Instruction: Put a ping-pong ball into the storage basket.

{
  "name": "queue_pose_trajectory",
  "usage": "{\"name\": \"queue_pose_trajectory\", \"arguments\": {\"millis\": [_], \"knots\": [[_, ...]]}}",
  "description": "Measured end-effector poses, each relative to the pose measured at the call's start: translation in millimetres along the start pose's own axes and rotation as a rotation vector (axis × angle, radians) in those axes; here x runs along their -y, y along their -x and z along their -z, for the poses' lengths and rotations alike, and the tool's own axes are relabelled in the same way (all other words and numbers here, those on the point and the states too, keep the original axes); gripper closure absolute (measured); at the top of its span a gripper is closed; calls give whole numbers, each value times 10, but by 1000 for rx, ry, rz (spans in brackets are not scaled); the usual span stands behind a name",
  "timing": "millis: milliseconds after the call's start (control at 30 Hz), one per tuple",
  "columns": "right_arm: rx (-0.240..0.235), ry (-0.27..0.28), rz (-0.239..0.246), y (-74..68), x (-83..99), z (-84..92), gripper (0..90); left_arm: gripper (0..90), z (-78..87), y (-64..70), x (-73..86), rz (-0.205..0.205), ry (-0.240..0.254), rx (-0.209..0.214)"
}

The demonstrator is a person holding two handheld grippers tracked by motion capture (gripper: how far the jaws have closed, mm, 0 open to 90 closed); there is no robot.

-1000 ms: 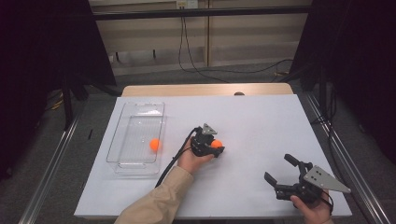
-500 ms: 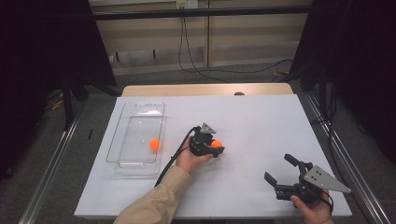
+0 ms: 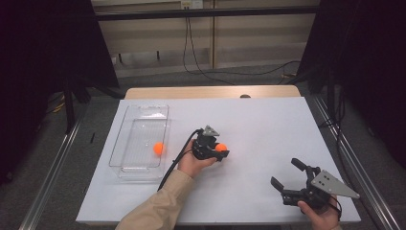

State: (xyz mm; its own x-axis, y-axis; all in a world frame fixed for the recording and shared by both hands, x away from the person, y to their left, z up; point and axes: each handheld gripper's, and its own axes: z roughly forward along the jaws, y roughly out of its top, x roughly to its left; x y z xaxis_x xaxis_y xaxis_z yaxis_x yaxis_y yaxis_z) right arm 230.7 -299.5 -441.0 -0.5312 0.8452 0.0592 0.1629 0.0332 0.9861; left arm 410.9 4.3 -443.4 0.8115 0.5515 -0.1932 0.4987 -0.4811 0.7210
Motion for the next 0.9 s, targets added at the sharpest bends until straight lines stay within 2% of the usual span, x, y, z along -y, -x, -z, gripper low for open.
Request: {"name": "queue_pose_trajectory", "arguments": {"millis": [467,900], "knots": [[-1,0,2,-2,-1,0,29,511,99,-16,-22,2,4,-3],[-1,0,2,-3,-2,2,29,511,186,-34,-40,23,9,-15]]}}
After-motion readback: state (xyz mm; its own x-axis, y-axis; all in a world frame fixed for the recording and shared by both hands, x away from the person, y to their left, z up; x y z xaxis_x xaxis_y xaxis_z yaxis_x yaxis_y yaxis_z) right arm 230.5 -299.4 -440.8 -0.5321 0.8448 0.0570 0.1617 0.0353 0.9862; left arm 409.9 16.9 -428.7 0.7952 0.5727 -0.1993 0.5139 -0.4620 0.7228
